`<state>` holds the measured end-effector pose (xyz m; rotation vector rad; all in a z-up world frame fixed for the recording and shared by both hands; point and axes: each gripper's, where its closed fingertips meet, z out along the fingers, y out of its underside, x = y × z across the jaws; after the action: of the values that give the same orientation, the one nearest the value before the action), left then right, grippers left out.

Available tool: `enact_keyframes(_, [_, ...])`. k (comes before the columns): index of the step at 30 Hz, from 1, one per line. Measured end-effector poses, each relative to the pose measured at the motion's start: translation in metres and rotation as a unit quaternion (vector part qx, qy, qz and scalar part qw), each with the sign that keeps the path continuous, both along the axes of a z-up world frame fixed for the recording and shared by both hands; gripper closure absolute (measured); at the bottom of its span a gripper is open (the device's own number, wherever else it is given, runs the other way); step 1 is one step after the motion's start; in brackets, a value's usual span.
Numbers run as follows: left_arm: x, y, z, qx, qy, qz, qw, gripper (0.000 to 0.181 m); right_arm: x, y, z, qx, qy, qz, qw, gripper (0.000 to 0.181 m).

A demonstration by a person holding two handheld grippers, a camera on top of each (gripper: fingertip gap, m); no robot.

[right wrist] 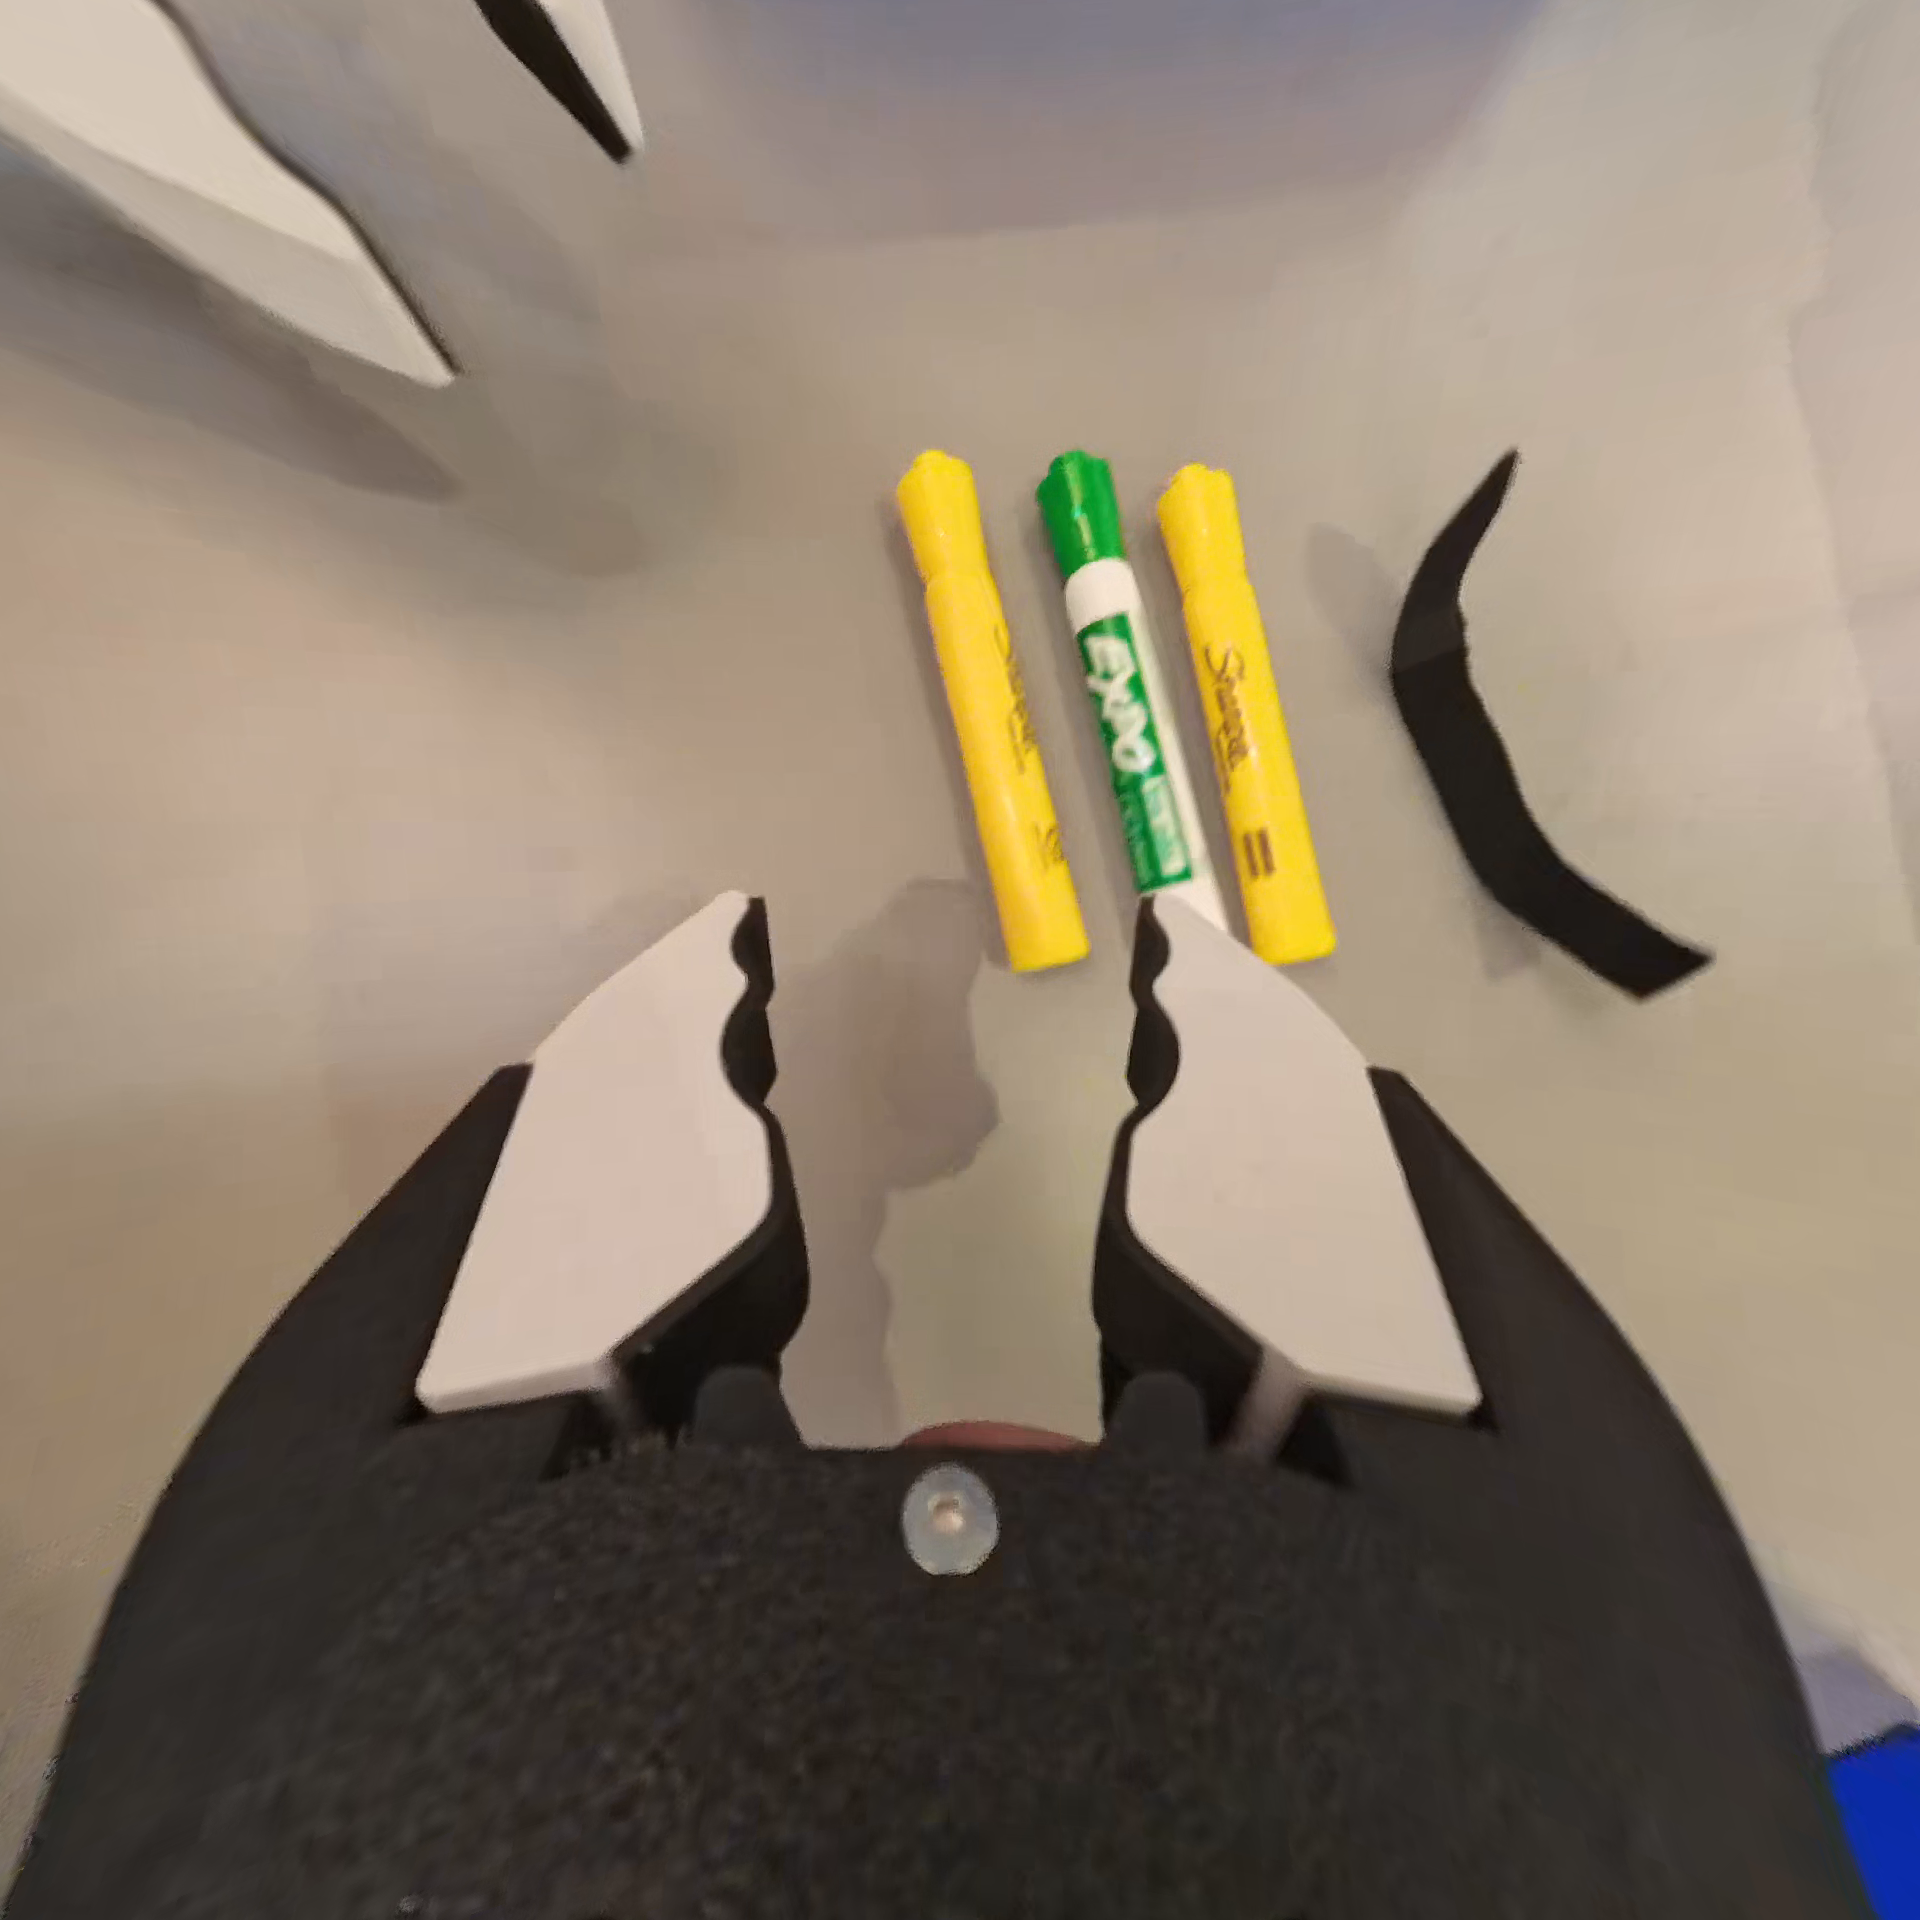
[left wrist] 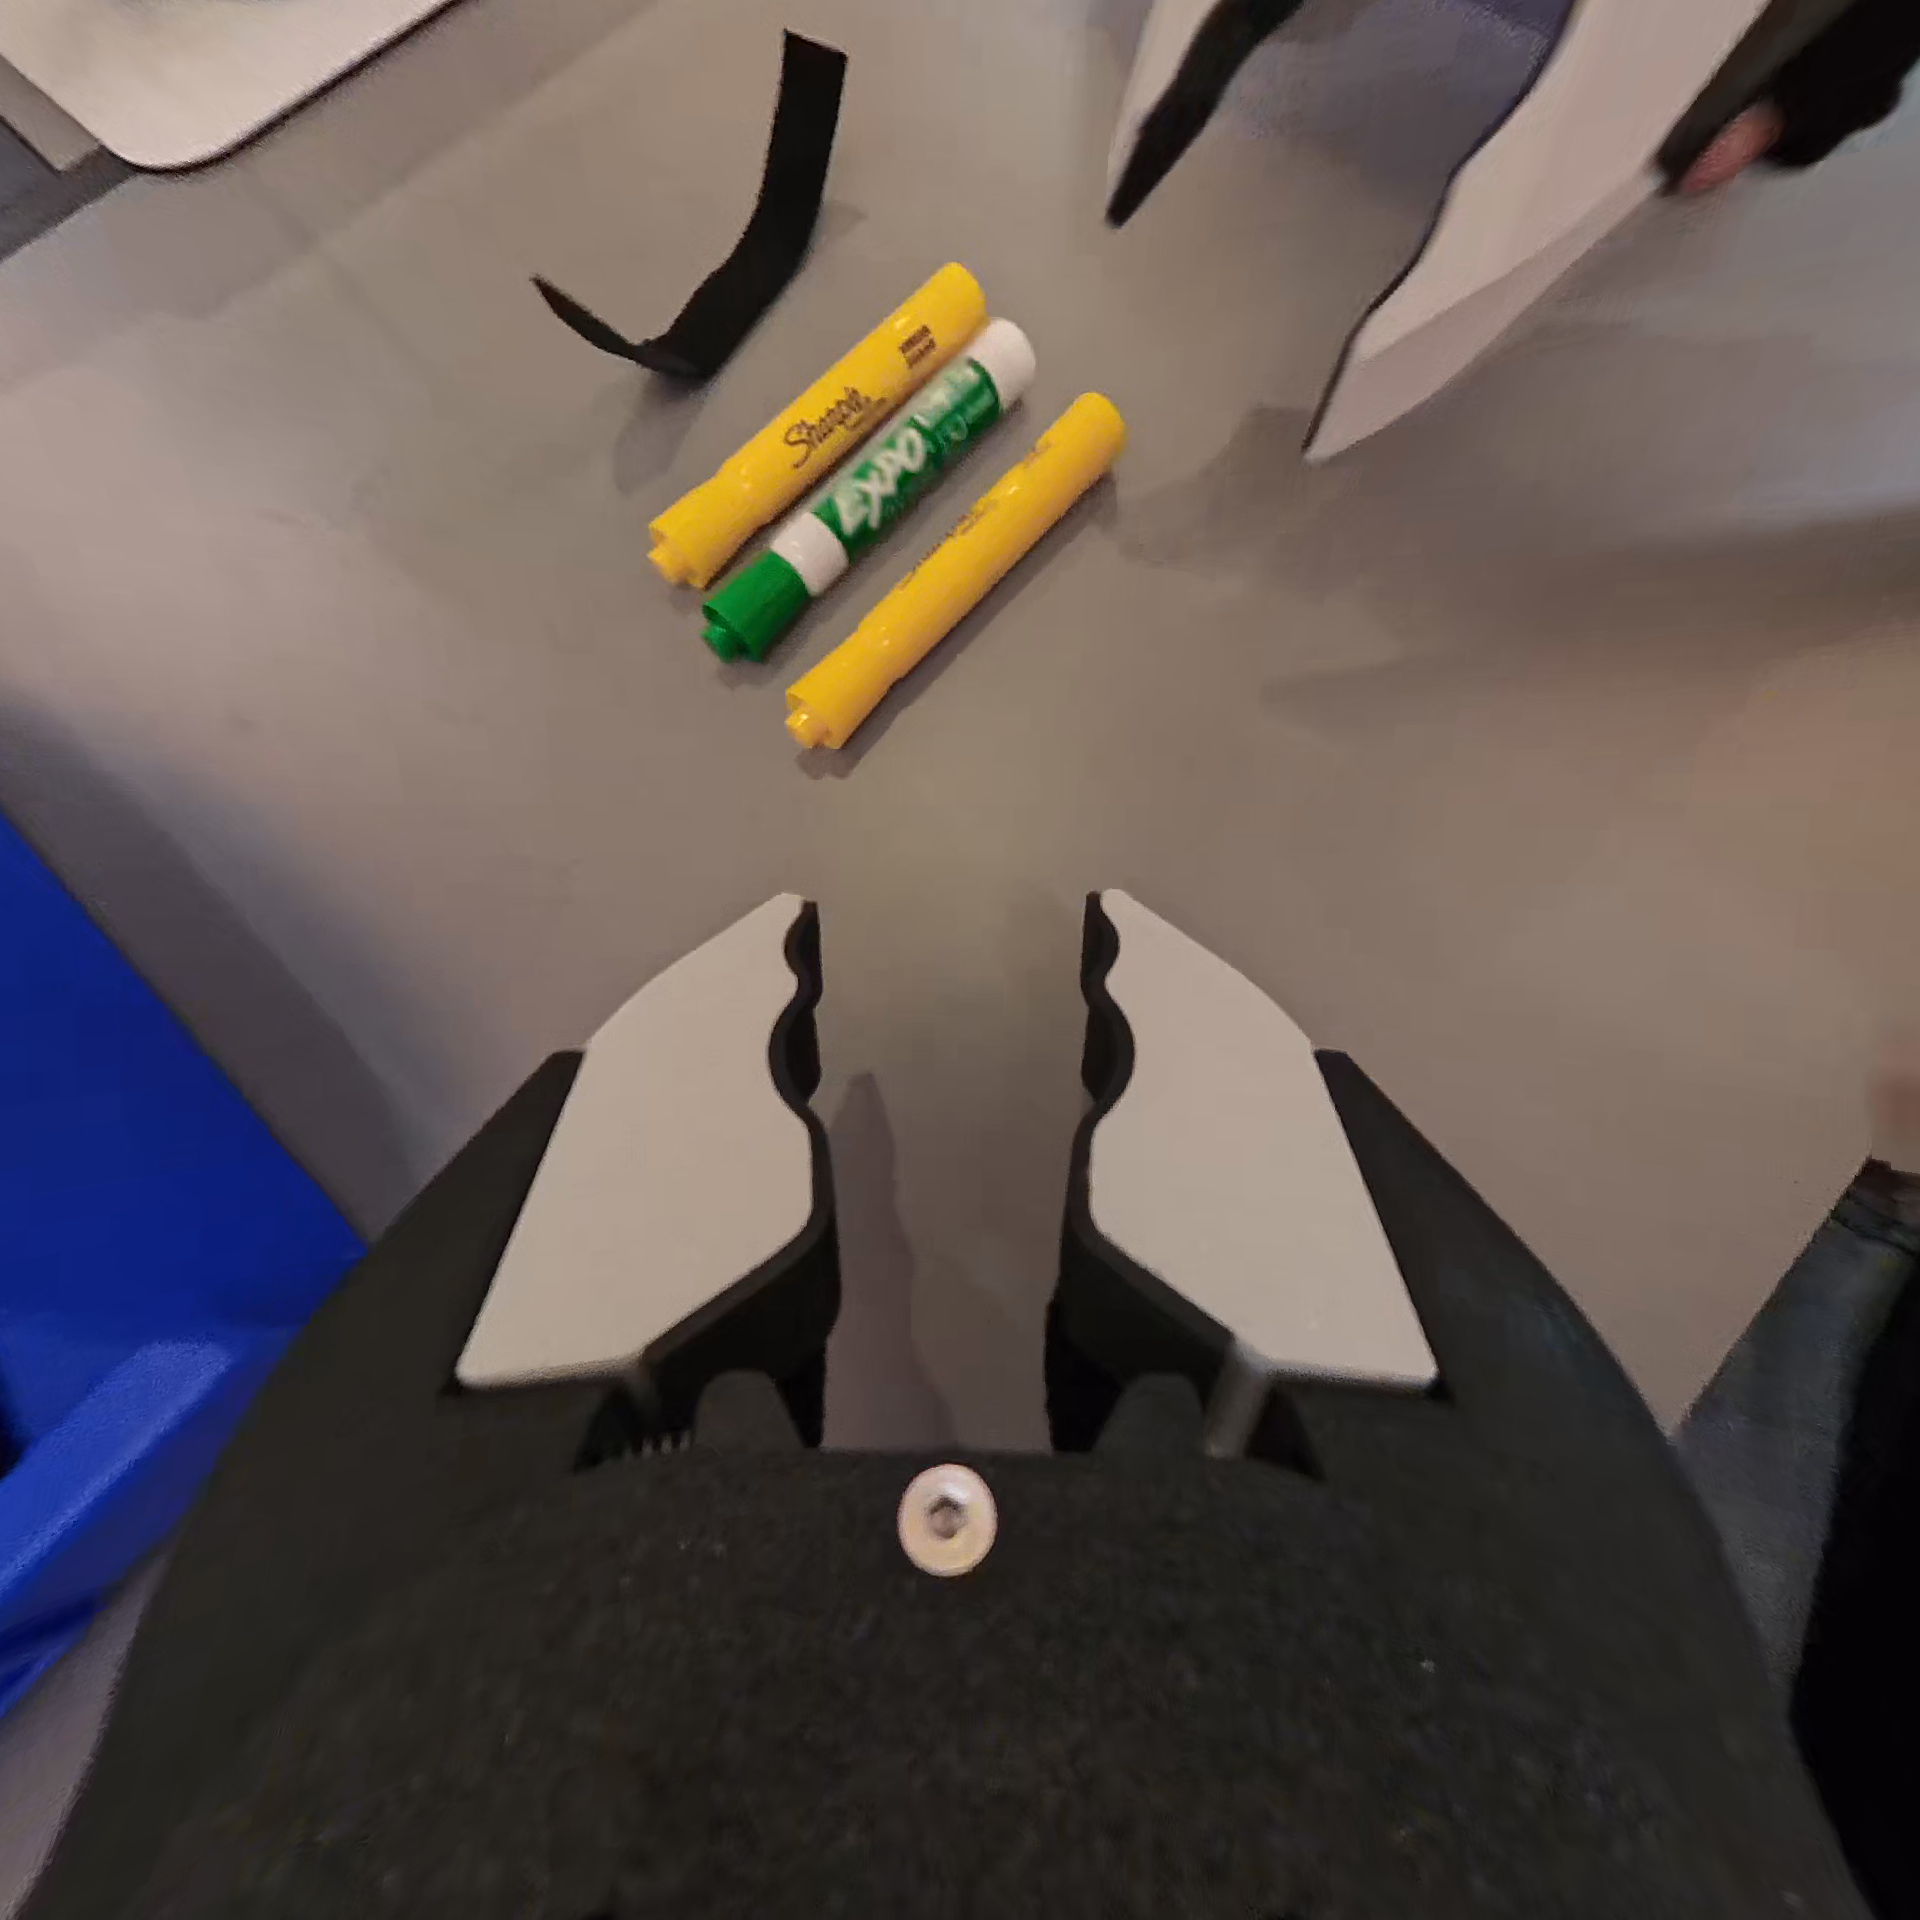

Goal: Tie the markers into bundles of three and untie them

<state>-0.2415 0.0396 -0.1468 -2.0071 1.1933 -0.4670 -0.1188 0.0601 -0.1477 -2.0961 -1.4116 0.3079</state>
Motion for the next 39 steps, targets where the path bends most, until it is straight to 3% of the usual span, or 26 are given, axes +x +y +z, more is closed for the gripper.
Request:
enact_keyframes(8, [0.005,0.0,0.003,-0.02,-0.027,-0.002,0.999,0.134,-0.029,0.038,-0.048,-0.084,-0.105,0.047,0.99,0.117])
enact_keyframes(12, [0.005,-0.002,-0.005,-0.029,-0.012,-0.008,0.999,0.134,-0.023,0.035,-0.049,-0.135,-0.122,0.049,0.982,0.142])
enact_keyframes(21, [0.032,0.011,-0.011,-0.051,0.008,-0.05,0.997,0.129,0.012,0.019,-0.047,-0.109,-0.211,0.073,0.969,0.144])
enact_keyframes(29, [0.063,0.029,-0.018,-0.066,0.029,-0.054,0.996,0.134,0.042,0.005,-0.049,-0.109,-0.197,0.048,0.973,0.144])
enact_keyframes(35, [0.075,0.047,-0.025,-0.018,0.094,-0.059,0.994,0.138,0.062,-0.005,-0.032,-0.095,-0.119,0.001,0.988,0.137])
enact_keyframes(39, [0.078,0.049,-0.032,-0.016,0.113,-0.065,0.991,0.139,0.063,-0.022,-0.025,-0.115,-0.021,-0.028,0.993,0.131])
